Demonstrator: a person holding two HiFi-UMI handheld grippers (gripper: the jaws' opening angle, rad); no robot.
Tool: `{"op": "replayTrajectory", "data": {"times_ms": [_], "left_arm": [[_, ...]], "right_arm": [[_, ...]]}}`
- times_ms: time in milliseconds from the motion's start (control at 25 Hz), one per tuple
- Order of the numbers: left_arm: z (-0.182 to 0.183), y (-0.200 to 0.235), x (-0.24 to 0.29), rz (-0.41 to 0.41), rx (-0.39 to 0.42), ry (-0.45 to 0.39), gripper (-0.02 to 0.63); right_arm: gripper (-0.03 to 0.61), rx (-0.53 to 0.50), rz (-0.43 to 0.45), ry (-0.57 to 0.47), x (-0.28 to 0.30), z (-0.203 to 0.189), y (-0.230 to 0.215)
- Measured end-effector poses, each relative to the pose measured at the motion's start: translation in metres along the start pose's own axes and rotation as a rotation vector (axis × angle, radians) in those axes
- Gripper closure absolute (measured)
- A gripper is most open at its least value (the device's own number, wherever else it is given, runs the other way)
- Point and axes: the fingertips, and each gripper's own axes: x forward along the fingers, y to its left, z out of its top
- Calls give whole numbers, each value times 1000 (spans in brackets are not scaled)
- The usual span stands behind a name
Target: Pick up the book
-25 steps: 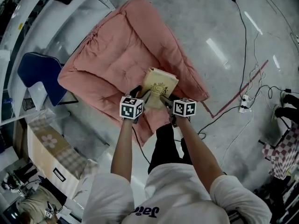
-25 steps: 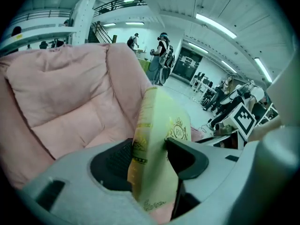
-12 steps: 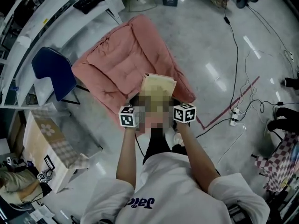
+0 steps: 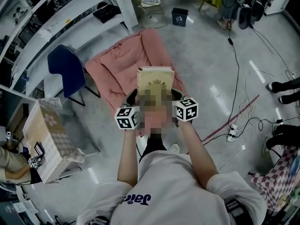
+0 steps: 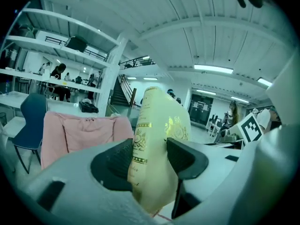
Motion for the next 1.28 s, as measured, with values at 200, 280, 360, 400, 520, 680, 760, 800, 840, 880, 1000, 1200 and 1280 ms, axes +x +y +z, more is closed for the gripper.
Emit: {"op": "replayTrajectory", "data": {"times_ms": [200, 280, 360, 400, 520, 680, 760, 800, 840, 880, 1000, 1200, 1280], "left_arm": [[41, -27, -33, -4, -37, -160, 380], [55, -38, -46, -1, -36, -215, 380], [68, -46, -58, 0, -22, -259, 380], [74, -50, -64, -1, -13, -278, 380], [89, -58, -82, -5, 1, -335, 380], [101, -65, -99, -9, 22, -381, 380], [104, -69, -102, -8, 39, -387, 380], [105, -70, -103, -6, 41, -390, 380], [105, -71, -104, -4, 37, -394, 380], [105, -71, -105, -3, 32, -397, 380], [105, -72, -106, 1, 27, -400, 380], [103, -66, -110, 22, 28, -394, 380], [103, -63, -112, 28, 30, -393, 380]], "right_arm": [[371, -164, 4, -91, -35, 51, 30], [371, -219, 13, -125, -48, 67, 42], [370, -261, 22, -159, -60, 80, 54], [368, -277, 25, -177, -65, 86, 59], [365, -321, 31, -241, -78, 102, 76], [368, -384, 33, -281, -89, 113, 92], [370, -418, 17, -281, -93, 116, 95], [370, -428, 14, -279, -94, 118, 96], [370, -432, 16, -278, -95, 119, 97], [371, -435, 19, -277, -96, 120, 98], [371, -440, 27, -268, -96, 121, 98], [371, -434, 50, -256, -90, 117, 102], [371, -434, 57, -254, -88, 117, 104]]}}
